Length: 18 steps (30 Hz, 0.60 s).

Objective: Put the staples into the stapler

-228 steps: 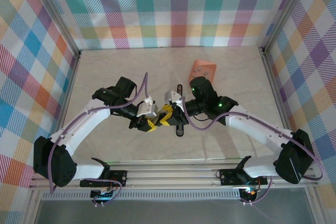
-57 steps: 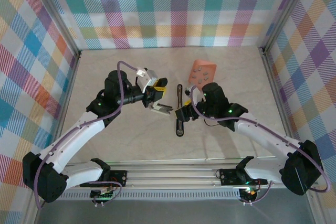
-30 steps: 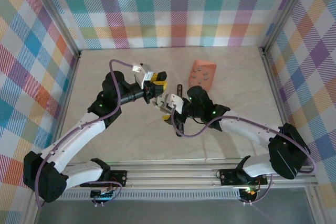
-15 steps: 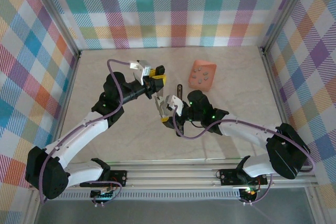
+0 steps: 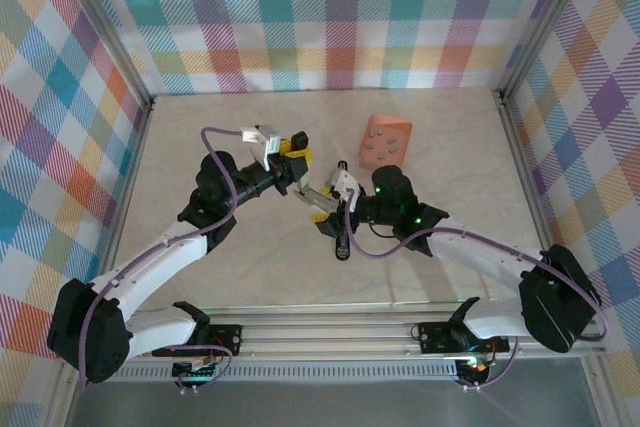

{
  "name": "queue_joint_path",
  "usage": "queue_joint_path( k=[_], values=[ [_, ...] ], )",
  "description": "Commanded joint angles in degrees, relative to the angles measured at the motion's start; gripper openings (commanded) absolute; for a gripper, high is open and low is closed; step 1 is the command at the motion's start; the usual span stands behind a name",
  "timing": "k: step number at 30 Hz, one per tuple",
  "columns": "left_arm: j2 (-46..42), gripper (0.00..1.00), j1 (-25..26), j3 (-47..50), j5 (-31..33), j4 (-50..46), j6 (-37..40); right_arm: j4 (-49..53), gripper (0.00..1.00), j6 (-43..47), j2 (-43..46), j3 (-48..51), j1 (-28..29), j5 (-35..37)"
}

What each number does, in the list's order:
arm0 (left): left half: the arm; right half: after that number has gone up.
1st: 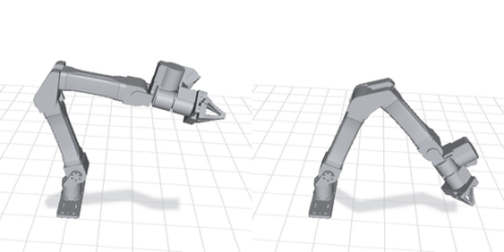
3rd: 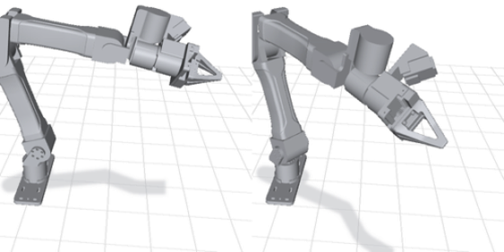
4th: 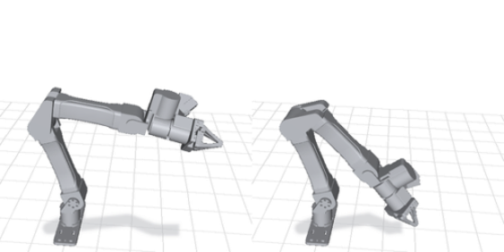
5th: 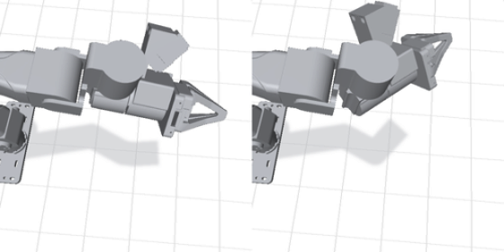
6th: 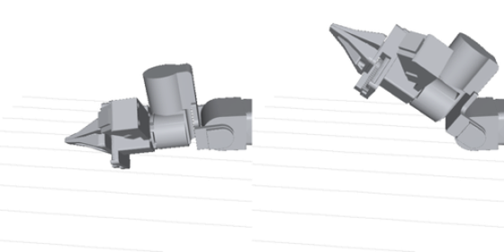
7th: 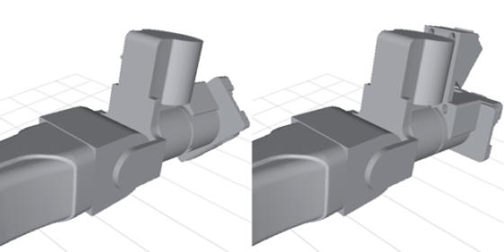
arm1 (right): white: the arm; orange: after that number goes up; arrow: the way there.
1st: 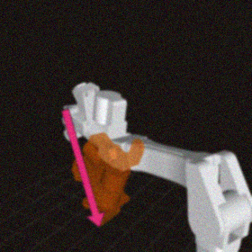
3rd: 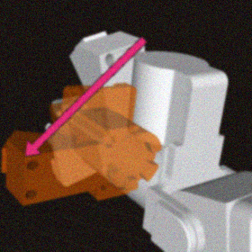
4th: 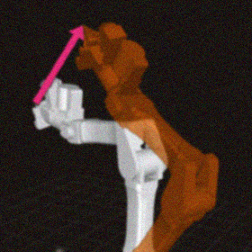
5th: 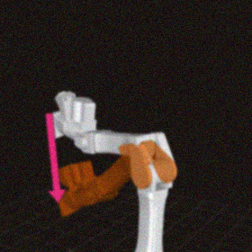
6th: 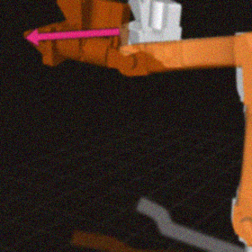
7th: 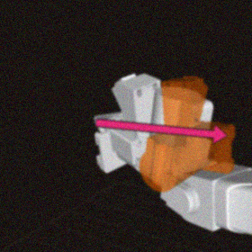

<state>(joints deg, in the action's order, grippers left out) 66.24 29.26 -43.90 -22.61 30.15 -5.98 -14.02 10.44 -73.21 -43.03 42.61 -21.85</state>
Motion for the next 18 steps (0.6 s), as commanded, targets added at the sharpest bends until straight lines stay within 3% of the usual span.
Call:
queue_joint_path(
  k=[1, 9, 14, 18],
  values=[
    [-2.75, 0.00, -0.78, 0.27, -1.91, 9.37, -0.48, 3.94, 0.72, 1.61, 4.06, -1.42, -2.08, -4.17],
    [-2.66, 0.00, -1.57, 1.65, -9.75, 15.38, -0.59, 19.13, 0.68, 13.32, 4.79, -10.78, -9.90, -17.02],
    [-2.08, 0.00, -1.57, 1.28, -13.69, 17.88, -1.27, 28.13, 0.68, 20.72, -1.71, -20.10, -10.10, -23.45],
    [-2.39, 0.00, -1.59, 1.00, -15.71, 19.36, -1.95, 29.56, 0.65, 22.34, -6.56, -24.63, -10.09, -31.41]
  ],
)
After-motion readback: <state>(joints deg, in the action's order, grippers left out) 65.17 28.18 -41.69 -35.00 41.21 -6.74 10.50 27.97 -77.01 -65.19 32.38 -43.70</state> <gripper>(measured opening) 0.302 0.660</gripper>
